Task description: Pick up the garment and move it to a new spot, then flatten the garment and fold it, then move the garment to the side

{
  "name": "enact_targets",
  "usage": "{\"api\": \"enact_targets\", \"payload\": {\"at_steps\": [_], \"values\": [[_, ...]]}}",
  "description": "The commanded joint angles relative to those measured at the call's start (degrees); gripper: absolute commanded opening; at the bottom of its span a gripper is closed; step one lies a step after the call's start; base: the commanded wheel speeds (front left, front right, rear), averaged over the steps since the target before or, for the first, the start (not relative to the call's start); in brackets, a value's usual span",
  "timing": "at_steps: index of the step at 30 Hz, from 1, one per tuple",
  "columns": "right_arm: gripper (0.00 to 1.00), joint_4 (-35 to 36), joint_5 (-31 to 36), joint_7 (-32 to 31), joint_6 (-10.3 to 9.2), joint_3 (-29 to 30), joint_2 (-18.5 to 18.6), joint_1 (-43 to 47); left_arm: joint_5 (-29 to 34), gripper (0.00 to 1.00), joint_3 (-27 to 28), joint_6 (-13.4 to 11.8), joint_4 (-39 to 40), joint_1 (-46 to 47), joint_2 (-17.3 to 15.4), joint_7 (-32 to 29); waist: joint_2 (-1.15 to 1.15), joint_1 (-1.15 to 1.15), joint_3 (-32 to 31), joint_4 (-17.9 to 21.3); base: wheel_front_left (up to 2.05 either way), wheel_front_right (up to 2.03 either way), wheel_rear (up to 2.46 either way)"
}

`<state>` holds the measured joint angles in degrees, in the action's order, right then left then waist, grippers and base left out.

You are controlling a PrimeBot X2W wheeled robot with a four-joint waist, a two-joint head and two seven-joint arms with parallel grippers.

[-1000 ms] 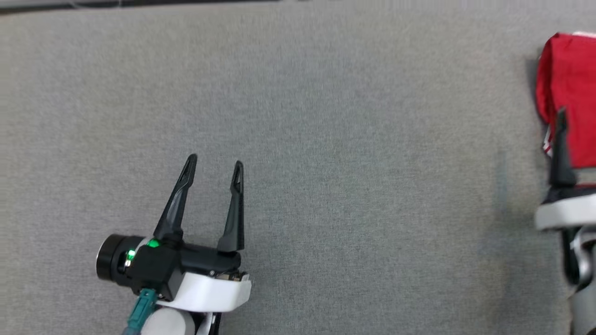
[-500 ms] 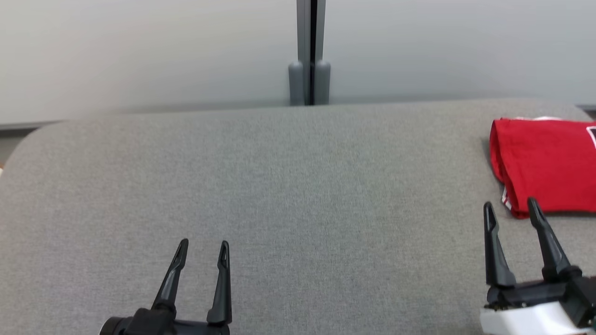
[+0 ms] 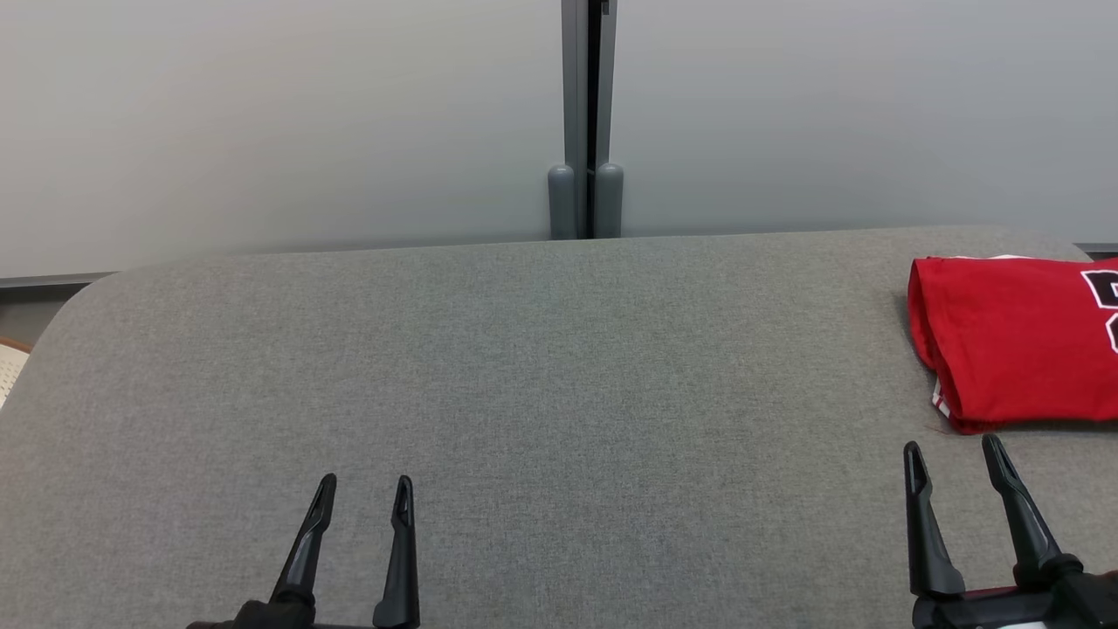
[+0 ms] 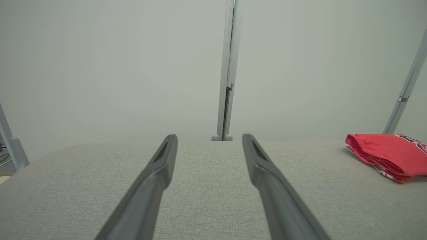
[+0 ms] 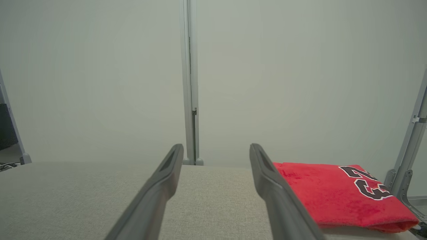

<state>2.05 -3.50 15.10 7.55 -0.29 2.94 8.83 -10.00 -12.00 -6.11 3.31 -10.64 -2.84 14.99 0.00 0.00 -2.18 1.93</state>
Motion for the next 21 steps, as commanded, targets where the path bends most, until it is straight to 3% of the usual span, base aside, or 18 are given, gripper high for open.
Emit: {"api": "enact_targets", "payload": {"at_steps": [1, 6, 7, 11, 21], "values": [[1.00, -0.2, -0.1, 0.0, -0.13, 0.1, 0.0, 0.4, 0.4, 1.00, 0.2, 0.1, 0.3, 0.2, -0.1, 0.2, 0.00, 0.00, -0.1, 0.0, 0.00, 0.00, 0.00], [1.00, -0.9, -0.6, 0.0, -0.12, -0.3, 0.0, 0.5, 0.6, 1.00, 0.1, 0.0, 0.5, -0.3, -0.2, 0.2, 0.00, 0.00, -0.4, 0.1, 0.00, 0.00, 0.00], [0.00, -0.9, -0.5, 0.0, -0.01, -0.3, 0.0, 0.0, 0.4, 0.00, 0.0, 0.0, 0.3, 0.0, 0.0, 0.0, 0.00, 0.00, -0.5, 0.1, 0.00, 0.00, 0.00], [0.00, -2.3, -1.1, 0.0, 0.00, -0.5, -0.2, 0.7, -0.2, 0.00, -0.3, 0.0, -1.1, -0.8, 0.1, -0.4, 0.00, 0.00, -0.5, 0.1, 0.00, 0.00, 0.00], [0.00, -4.0, -14.1, -2.2, -0.01, -0.6, 0.7, -1.5, -12.4, 0.00, 1.3, 1.6, -2.7, 1.4, -0.8, -2.4, 0.00, 0.00, -0.2, 0.0, 0.00, 0.00, 0.00]]}}
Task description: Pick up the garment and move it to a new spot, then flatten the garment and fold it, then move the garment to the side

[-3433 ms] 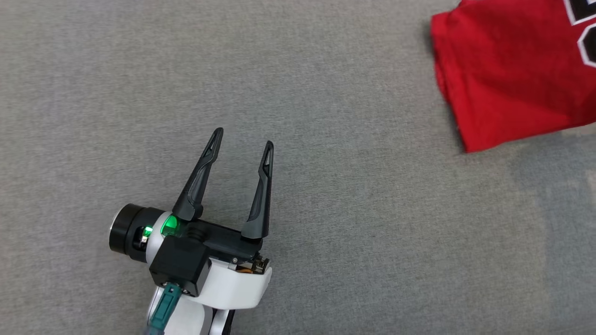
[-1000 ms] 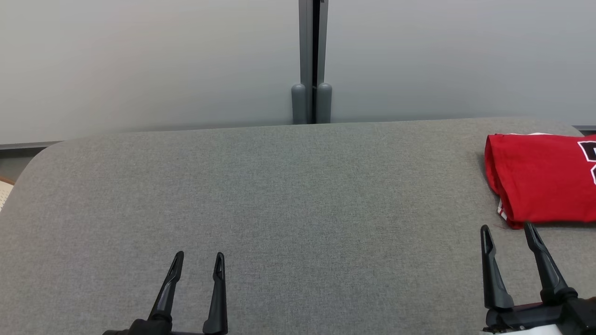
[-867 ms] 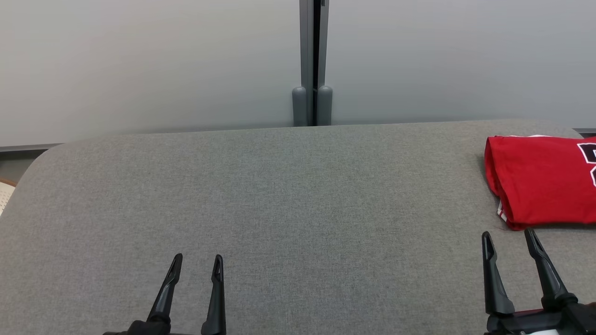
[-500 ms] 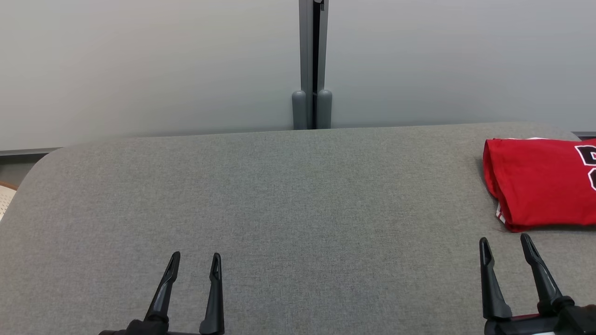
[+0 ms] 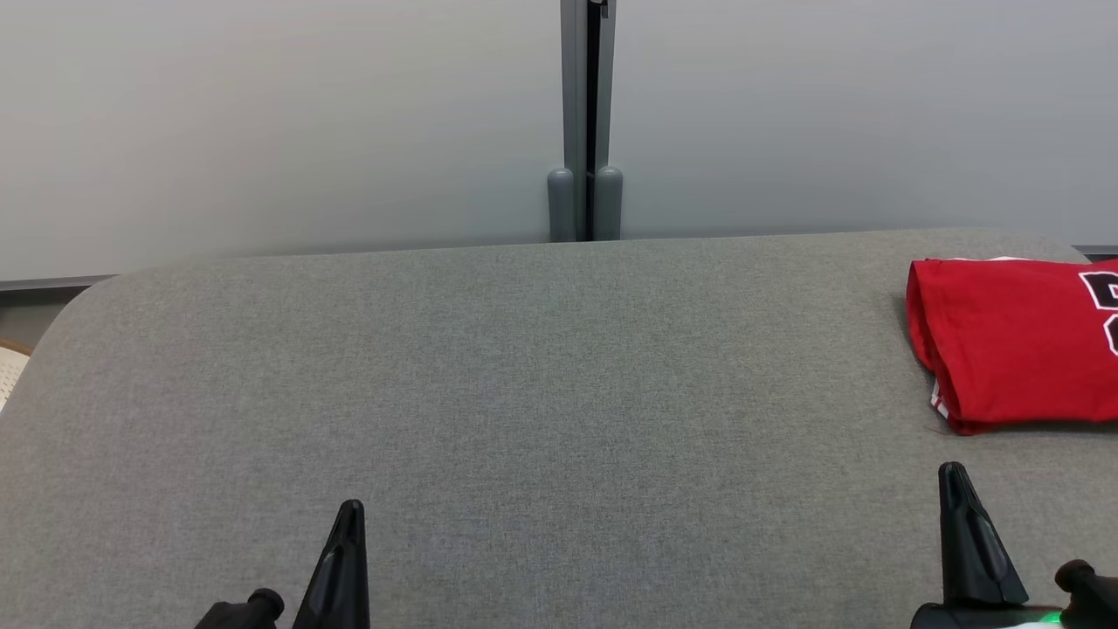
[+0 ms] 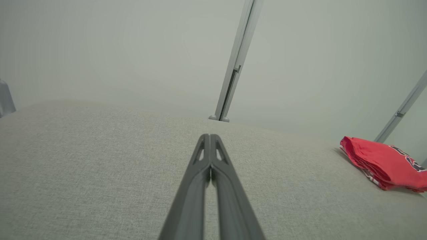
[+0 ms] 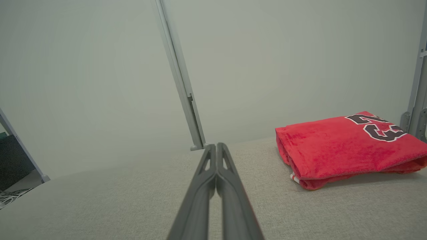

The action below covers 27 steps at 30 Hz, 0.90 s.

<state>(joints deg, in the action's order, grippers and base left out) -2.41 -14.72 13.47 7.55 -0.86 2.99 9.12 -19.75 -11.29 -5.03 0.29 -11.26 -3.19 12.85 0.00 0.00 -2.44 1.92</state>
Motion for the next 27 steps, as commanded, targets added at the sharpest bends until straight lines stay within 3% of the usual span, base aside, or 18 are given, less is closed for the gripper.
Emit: {"api": "enact_targets", "payload": {"at_steps": [1, 27], "values": [[0.00, 0.3, -4.1, -0.7, -0.01, 0.0, 0.7, -2.0, -3.8, 0.00, 0.8, 0.7, 0.1, 2.3, -0.5, -0.5, 0.00, 0.00, 0.0, 0.0, 0.00, 0.00, 0.00], [0.00, -3.5, -29.4, -5.6, -0.03, 0.7, 1.8, -6.5, -27.7, 0.00, 4.4, 4.8, -5.1, 7.7, -1.7, -5.1, 0.00, 0.00, 0.6, -0.5, 0.00, 0.00, 0.00]]}}
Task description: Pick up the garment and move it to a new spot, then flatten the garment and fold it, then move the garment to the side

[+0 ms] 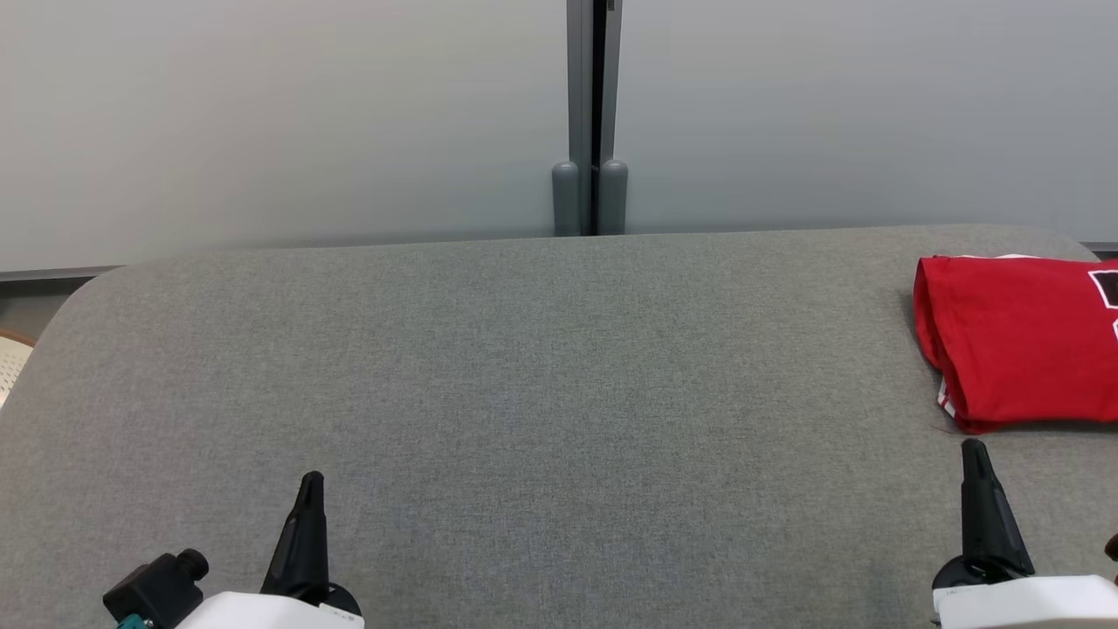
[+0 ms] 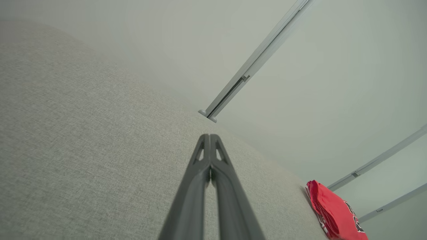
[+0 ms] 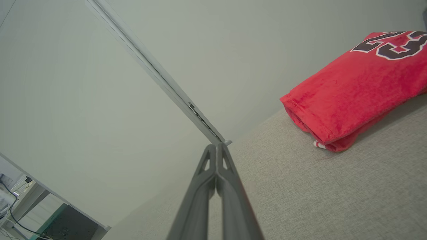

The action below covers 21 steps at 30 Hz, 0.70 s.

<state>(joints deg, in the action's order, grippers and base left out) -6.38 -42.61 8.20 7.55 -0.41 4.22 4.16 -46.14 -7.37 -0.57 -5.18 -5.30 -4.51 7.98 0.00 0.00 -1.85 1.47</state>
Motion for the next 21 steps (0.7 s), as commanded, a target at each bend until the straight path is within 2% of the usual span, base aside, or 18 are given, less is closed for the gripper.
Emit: {"api": "enact_targets", "payload": {"at_steps": [1, 21], "values": [[0.00, 0.4, -2.4, -0.5, -0.04, 0.3, 0.6, -1.6, -2.1, 0.00, 0.6, 0.5, 0.2, 1.9, -0.4, -0.4, 0.00, 0.00, 0.0, 0.0, 0.00, 0.00, 0.00], [0.00, -2.0, -17.7, -3.9, -0.05, 1.2, 0.9, -4.3, -16.5, 0.00, 3.5, 2.8, -2.3, 4.8, -0.7, -3.7, 0.00, 0.00, 0.5, -0.4, 0.00, 0.00, 0.00]]}}
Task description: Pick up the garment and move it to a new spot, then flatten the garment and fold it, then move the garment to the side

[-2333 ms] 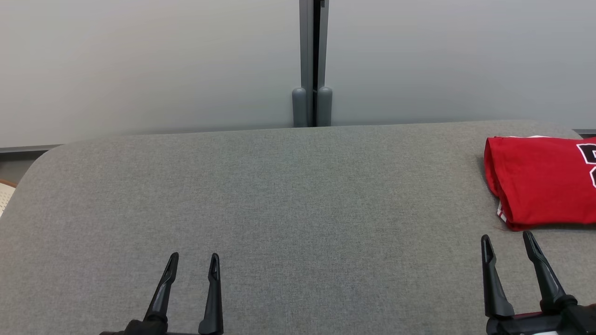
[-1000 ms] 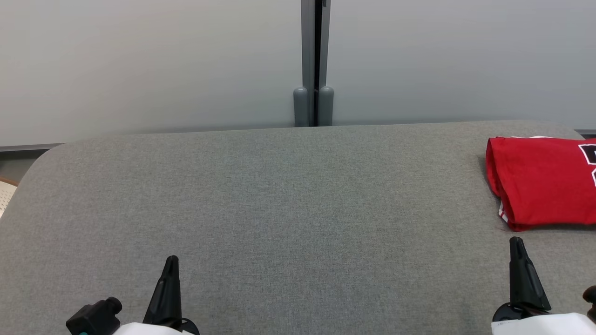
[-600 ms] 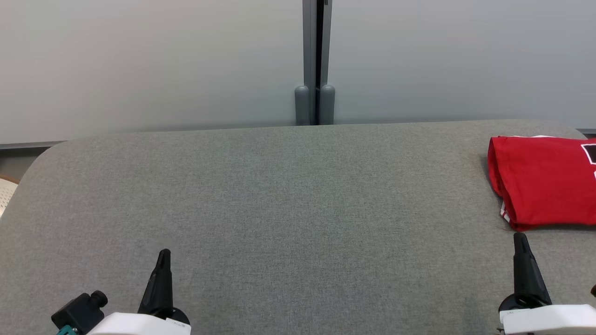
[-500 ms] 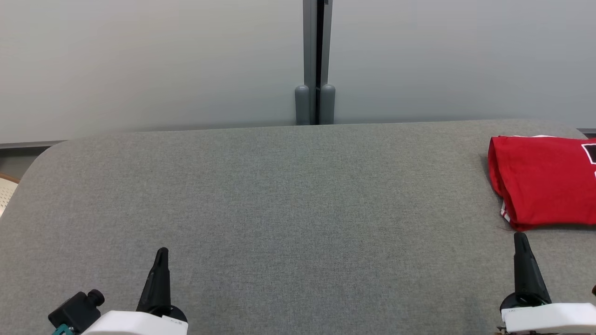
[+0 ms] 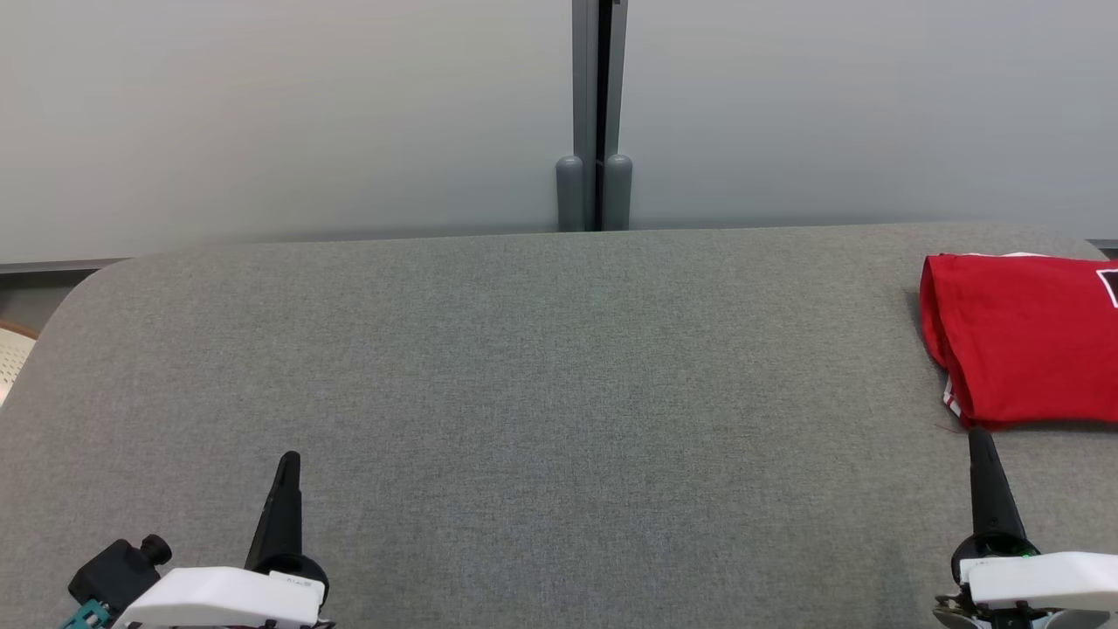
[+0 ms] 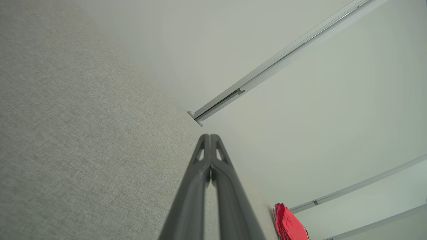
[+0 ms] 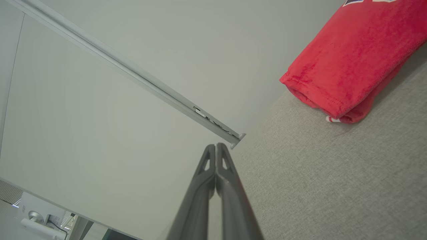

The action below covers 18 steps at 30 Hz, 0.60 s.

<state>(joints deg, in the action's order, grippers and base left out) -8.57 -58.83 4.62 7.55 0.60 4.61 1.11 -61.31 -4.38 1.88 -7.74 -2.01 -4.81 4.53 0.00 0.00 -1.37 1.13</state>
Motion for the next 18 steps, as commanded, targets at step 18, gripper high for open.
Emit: {"api": "enact_targets", "payload": {"at_steps": [18], "values": [[0.00, -1.6, -12.8, -3.2, -0.07, 1.2, 0.5, -3.3, -12.0, 0.00, 3.0, 2.2, -1.8, 3.8, -0.4, -3.0, 0.00, 0.00, 0.4, -0.3, 0.00, 0.00, 0.00]]}}
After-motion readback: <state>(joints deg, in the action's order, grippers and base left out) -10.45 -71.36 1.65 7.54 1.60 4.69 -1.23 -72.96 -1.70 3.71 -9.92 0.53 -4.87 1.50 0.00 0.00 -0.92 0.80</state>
